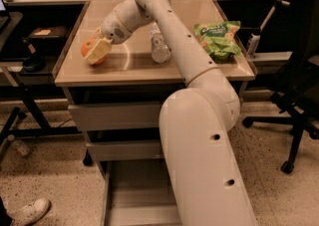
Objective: Pick orange from bottom drawer and place on counter
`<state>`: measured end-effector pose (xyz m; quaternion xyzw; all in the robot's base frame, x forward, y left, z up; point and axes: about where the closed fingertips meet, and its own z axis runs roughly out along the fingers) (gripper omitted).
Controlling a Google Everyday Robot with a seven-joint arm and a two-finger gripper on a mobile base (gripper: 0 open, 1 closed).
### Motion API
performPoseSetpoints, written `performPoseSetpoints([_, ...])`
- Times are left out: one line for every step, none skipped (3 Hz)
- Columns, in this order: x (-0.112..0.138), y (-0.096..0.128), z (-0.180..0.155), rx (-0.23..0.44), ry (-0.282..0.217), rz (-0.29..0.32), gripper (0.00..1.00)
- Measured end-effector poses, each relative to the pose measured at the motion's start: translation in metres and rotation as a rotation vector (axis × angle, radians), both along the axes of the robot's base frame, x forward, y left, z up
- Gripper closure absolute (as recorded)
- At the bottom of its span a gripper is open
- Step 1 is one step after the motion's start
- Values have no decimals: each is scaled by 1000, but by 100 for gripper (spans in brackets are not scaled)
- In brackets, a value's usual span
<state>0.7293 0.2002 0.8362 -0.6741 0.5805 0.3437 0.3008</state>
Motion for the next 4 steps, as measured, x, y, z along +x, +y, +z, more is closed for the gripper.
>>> performPoseSetpoints([0, 0, 0, 0, 0, 0, 58])
performPoseSetpoints([0, 0, 0, 0, 0, 0, 35])
performPoseSetpoints([0, 0, 0, 0, 0, 0, 12])
performPoseSetpoints([0, 0, 0, 0, 0, 0, 0])
